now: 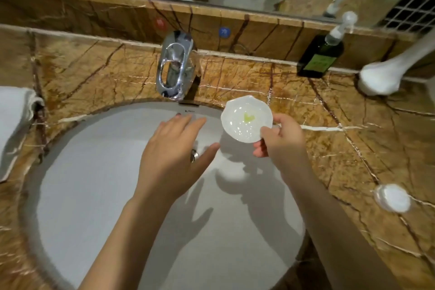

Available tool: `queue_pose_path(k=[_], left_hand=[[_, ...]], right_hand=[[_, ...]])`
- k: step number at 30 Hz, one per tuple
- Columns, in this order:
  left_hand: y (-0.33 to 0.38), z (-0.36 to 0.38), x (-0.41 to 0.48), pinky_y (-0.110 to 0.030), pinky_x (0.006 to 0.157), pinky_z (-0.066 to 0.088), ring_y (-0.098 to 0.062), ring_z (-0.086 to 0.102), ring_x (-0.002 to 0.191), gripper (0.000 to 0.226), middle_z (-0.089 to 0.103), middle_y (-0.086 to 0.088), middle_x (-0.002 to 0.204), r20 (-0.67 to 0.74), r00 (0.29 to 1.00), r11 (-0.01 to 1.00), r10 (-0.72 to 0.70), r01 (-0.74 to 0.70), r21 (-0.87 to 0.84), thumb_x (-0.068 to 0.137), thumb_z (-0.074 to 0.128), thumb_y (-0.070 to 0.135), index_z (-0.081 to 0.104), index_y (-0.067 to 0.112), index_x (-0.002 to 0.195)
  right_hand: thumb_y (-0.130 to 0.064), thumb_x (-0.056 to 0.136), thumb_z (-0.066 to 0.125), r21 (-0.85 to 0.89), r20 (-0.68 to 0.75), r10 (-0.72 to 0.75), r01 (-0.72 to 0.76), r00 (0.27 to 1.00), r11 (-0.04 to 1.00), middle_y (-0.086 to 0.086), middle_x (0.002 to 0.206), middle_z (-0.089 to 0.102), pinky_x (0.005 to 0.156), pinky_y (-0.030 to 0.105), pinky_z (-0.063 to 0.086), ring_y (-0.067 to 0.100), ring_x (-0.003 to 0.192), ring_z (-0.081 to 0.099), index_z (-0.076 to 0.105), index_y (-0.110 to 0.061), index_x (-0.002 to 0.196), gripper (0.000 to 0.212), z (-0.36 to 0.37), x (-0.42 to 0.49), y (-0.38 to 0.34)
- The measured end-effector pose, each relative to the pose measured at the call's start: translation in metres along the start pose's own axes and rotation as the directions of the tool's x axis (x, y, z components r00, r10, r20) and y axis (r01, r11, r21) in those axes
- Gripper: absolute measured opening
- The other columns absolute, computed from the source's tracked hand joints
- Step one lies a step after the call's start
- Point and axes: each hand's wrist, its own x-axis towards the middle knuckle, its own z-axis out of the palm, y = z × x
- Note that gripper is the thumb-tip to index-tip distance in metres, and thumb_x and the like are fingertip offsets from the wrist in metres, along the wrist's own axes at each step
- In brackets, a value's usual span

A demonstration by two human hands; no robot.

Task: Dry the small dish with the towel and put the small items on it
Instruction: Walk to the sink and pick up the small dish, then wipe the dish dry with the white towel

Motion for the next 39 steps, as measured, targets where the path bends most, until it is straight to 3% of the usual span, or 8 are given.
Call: queue_pose_path(k=[5, 11, 16, 22, 27, 32, 36, 39], left_hand=[[-0.045, -0.014, -0.03, -0.045, 0.11, 0.03, -0.027, 0.039, 0.135, 0.07, 0.049, -0.007, 0.143, -0.014, 0.991, 0.991, -0.13, 0.13, 0.024, 0.084, 0.025, 0.065, 0.048, 0.022, 0.135], [-0.092, -0.018, -0.061, -0.049, 0.11, 0.032, -0.03, 0.043, 0.133, 0.068, 0.052, -0.011, 0.139, -0.034, 0.978, 0.978, -0.206, 0.207, 0.03, 0.086, 0.028, 0.061, 0.051, 0.018, 0.133], [-0.115, -0.019, -0.074, -0.05, 0.108, 0.035, -0.031, 0.047, 0.13, 0.071, 0.055, -0.013, 0.136, -0.026, 0.975, 0.974, -0.22, 0.221, 0.046, 0.088, 0.024, 0.063, 0.054, 0.016, 0.131], [-0.126, -0.023, -0.077, -0.051, 0.105, 0.039, -0.03, 0.049, 0.128, 0.066, 0.058, -0.011, 0.134, -0.06, 0.966, 0.968, -0.25, 0.251, 0.005, 0.087, 0.028, 0.063, 0.056, 0.019, 0.129], [-0.136, -0.026, -0.079, -0.052, 0.105, 0.039, -0.029, 0.049, 0.128, 0.065, 0.058, -0.01, 0.134, -0.071, 0.966, 0.969, -0.249, 0.248, -0.016, 0.086, 0.03, 0.062, 0.056, 0.02, 0.129], [-0.142, -0.03, -0.086, -0.048, 0.108, 0.035, -0.027, 0.045, 0.131, 0.065, 0.056, -0.008, 0.136, -0.079, 0.964, 0.967, -0.253, 0.25, -0.053, 0.085, 0.03, 0.06, 0.056, 0.02, 0.129], [-0.153, -0.042, -0.089, -0.044, 0.104, 0.04, -0.026, 0.051, 0.127, 0.058, 0.06, -0.009, 0.132, -0.171, 0.961, 0.975, -0.218, 0.208, -0.074, 0.086, 0.039, 0.056, 0.062, 0.017, 0.123], [-0.168, -0.061, -0.082, -0.033, 0.094, 0.048, -0.023, 0.063, 0.109, 0.043, 0.069, -0.008, 0.117, -0.415, 0.894, 0.985, -0.171, 0.149, -0.085, 0.087, 0.052, 0.042, 0.068, 0.012, 0.113]], right_hand=[[-0.003, 0.083, 0.049, -0.121, 0.06, -0.136, 0.142, 0.989, 0.982, 0.006, 0.052, 0.058, 0.05, 0.04, 0.052, 0.021, 0.046, 0.059, 0.052, -0.023, 0.096, 0.025, 0.046, -0.042, -0.006], [-0.003, 0.085, 0.048, -0.558, 0.1, -0.423, 0.403, 0.9, 0.726, 0.012, 0.063, 0.058, 0.046, 0.031, 0.037, 0.032, 0.054, 0.056, 0.051, -0.009, 0.107, 0.023, 0.09, -0.065, 0.002], [-0.007, 0.089, 0.047, -0.605, 0.218, -0.504, 0.521, 0.836, 0.602, 0.002, 0.059, 0.052, 0.043, 0.025, 0.036, 0.023, 0.046, 0.048, 0.053, -0.008, 0.103, 0.015, 0.102, -0.066, -0.003], [0.002, 0.078, 0.061, -0.625, 0.276, -0.607, 0.619, 0.745, 0.475, 0.01, 0.052, 0.055, 0.036, 0.029, 0.035, 0.033, 0.038, 0.048, 0.055, -0.002, 0.095, 0.019, 0.109, -0.069, -0.007], [0.0, 0.079, 0.059, -0.608, 0.267, -0.602, 0.616, 0.752, 0.5, 0.007, 0.052, 0.053, 0.038, 0.026, 0.027, 0.034, 0.039, 0.043, 0.045, -0.01, 0.094, 0.023, 0.115, -0.07, -0.008], [-0.013, 0.086, 0.046, -0.553, 0.239, -0.352, 0.425, 0.905, 0.716, -0.002, 0.06, 0.053, 0.043, 0.032, 0.032, 0.018, 0.051, 0.048, 0.038, -0.02, 0.095, 0.014, 0.134, -0.071, -0.009], [-0.01, 0.083, 0.05, -0.206, 0.247, -0.115, 0.168, 0.962, 0.964, 0.006, 0.064, 0.065, 0.05, 0.038, 0.053, 0.018, 0.05, 0.065, 0.05, -0.016, 0.096, 0.015, 0.152, -0.08, -0.032], [0.002, 0.081, 0.049, 0.062, 0.317, -0.001, -0.019, 0.948, 0.998, 0.019, 0.067, 0.064, 0.042, 0.028, 0.051, 0.021, 0.044, 0.064, 0.054, -0.007, 0.097, 0.019, 0.169, -0.083, -0.054]])
